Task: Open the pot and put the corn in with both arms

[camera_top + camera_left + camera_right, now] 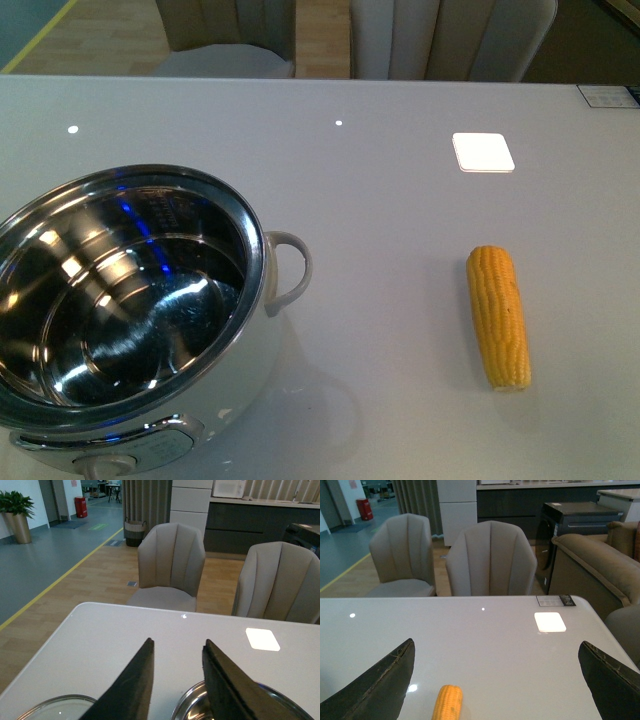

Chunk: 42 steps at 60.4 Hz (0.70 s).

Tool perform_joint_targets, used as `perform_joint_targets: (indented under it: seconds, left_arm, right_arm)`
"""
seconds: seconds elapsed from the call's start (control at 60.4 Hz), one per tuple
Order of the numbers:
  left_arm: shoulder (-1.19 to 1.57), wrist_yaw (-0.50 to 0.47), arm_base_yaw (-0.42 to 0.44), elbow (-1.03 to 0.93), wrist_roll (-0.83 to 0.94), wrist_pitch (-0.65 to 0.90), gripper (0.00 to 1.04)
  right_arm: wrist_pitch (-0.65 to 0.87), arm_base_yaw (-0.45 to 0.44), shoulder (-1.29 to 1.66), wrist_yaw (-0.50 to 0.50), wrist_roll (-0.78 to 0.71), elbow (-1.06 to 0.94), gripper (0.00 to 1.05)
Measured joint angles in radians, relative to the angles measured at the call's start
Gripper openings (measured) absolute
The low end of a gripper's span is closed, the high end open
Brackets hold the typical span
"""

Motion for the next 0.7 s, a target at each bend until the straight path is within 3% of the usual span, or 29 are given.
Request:
perform_joint_targets:
  seconds: [0.149, 0.397, 0.48, 0.695]
  left_arm:
    - [-0.083, -0.069, -0.069, -0.032, 0.003, -0.052, 0.03]
    - [-0.195, -0.144, -0.148, -0.061, 0.006, -0.13, 0.03]
    - [-0.232, -0.251, -0.233, -0.073, 0.006, -0.15, 0.03]
    - [-0.303, -0.264, -0.271, -0.095, 0.008, -0.187, 0.03]
  right_arm:
    - [0.0, 0.0, 0.0, 0.0, 0.0, 0.0, 0.96]
    - [0.0, 0.0, 0.0, 0.0, 0.0, 0.0, 0.96]
    - [0.0, 0.0, 0.0, 0.0, 0.0, 0.0, 0.96]
    - [0.0, 0.0, 0.0, 0.0, 0.0, 0.0, 0.96]
